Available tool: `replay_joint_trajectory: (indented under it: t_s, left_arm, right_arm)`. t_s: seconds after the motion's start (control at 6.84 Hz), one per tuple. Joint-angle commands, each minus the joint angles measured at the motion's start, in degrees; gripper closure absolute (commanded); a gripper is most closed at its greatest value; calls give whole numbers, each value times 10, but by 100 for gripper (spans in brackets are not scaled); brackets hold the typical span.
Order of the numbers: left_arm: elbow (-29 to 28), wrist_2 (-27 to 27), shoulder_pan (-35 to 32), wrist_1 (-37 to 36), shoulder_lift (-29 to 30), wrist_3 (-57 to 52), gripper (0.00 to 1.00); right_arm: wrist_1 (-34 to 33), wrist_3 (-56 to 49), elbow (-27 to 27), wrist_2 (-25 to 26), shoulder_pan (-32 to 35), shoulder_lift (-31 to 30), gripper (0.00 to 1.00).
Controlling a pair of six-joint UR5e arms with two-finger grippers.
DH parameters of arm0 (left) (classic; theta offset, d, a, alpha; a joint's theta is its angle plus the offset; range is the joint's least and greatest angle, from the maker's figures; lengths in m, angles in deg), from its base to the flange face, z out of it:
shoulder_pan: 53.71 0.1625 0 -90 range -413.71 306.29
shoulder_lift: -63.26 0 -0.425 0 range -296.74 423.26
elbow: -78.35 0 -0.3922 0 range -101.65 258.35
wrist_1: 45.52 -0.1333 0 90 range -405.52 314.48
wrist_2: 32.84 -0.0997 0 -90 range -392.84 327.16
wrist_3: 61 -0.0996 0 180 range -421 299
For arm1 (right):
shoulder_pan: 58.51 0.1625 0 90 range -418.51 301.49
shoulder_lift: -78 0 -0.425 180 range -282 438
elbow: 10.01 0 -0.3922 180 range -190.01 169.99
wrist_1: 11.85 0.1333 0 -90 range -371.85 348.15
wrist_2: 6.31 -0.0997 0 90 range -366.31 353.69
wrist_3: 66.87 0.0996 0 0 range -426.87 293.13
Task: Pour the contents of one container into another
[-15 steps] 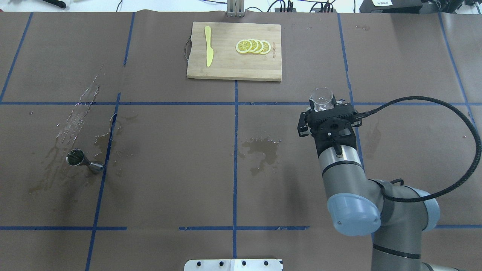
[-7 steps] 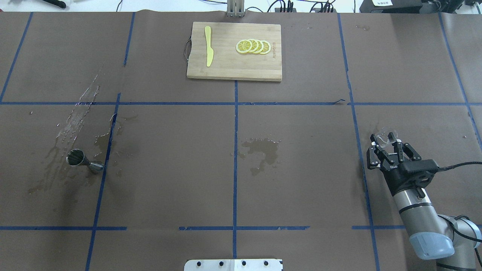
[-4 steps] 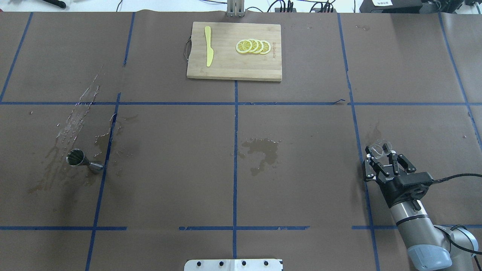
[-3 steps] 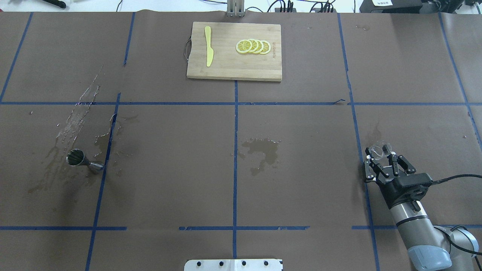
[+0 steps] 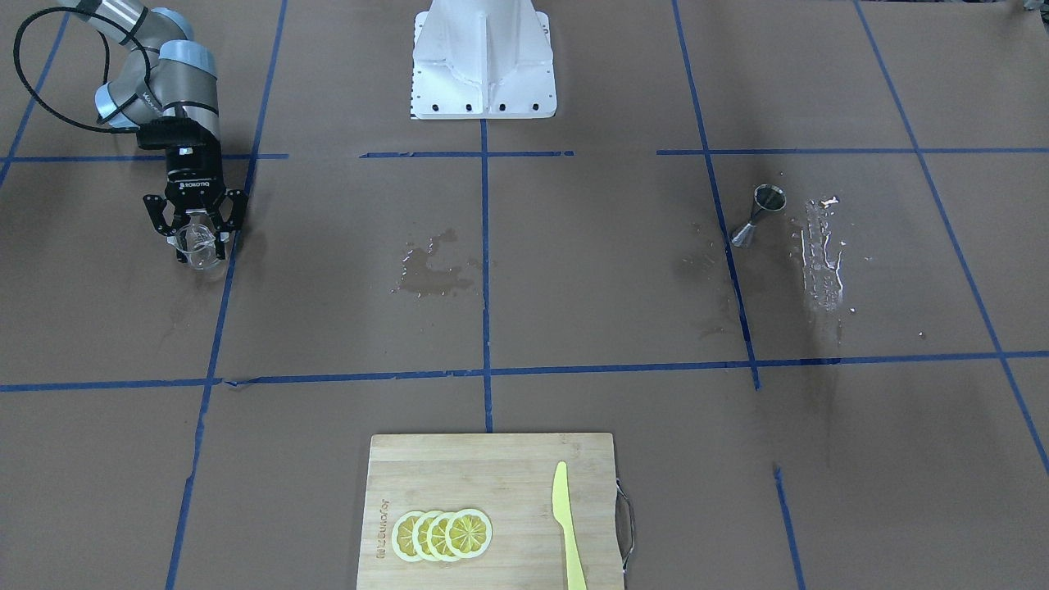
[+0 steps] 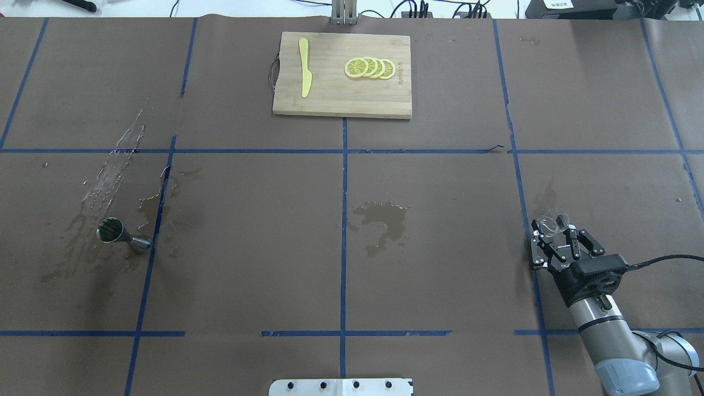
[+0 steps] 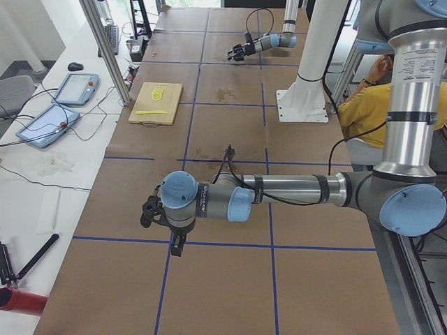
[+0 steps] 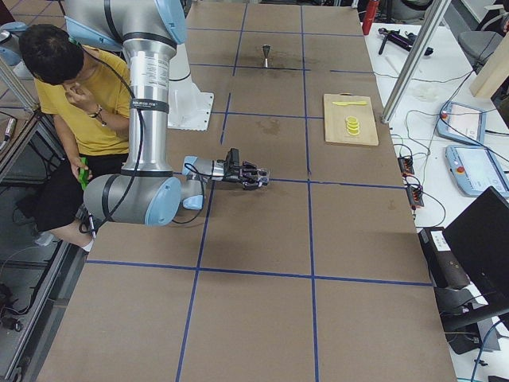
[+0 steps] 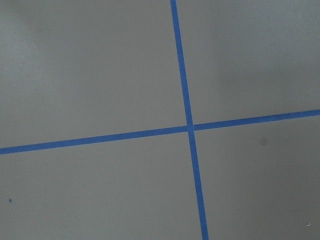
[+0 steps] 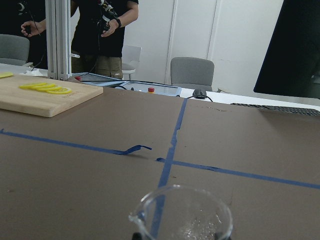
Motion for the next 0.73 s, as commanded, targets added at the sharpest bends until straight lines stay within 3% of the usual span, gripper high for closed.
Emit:
replay_joint_trajectory:
  t_s: [0.0, 0.15, 0.58]
  left_arm:
    - [1, 2, 0, 0, 1, 0, 0]
    - [1, 2, 0, 0, 1, 0, 0]
    - [1, 3, 0, -1, 2, 0, 0]
  right_arm:
    - [1, 1, 0, -6, 0, 4, 19]
    - [1, 2, 0, -6, 0, 14, 0]
    - [2, 2, -2, -6, 1, 15, 0]
